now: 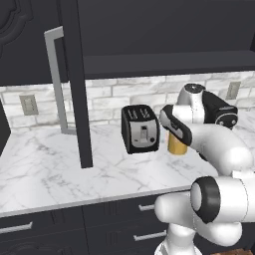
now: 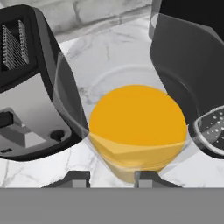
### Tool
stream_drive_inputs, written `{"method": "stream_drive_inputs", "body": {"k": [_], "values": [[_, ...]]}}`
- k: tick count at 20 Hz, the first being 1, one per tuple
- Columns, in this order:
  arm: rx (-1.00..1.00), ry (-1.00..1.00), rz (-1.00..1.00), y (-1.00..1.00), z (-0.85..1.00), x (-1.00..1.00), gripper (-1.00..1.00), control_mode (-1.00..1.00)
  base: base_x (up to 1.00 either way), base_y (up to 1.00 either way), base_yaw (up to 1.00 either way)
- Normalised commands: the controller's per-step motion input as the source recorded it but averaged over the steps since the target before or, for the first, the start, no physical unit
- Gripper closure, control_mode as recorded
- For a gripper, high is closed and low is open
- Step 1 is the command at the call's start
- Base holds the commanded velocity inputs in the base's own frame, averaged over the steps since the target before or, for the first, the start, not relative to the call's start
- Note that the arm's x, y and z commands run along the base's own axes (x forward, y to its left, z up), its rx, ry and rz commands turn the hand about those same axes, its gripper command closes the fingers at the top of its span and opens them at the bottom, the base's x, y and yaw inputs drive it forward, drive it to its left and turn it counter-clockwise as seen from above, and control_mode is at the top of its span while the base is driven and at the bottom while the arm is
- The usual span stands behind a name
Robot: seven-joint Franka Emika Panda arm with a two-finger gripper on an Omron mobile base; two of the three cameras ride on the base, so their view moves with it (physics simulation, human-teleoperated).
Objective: There is a tray on the dining counter. Grab the cup, mug, and pitcher and place them on the tray. The pitcher may be placed next to the tray if it cannot fit the tray.
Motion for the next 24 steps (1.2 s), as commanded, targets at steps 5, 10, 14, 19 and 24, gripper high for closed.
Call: {"method": "stream_drive_inputs", "body": {"k": [5,10,14,19,24], "values": [[0.00,-0.09,0.14,-0.18,0.23,-0.44,1.00,-1.00,0.00,0.00,0.00],[0.00,-0.01,0.08,0.00,0.13,-0.32,1.00,-1.00,0.00,0.00,0.00],[0.00,-0.01,0.06,0.00,0.26,-0.25,1.00,-1.00,0.00,0.00,0.00],[0.00,0.00,0.05,0.00,0.16,-0.14,1.00,-1.00,0.00,0.00,0.00],[-0.02,0.00,0.05,0.10,0.18,-0.07,1.00,-1.00,0.00,0.00,0.00]]}}
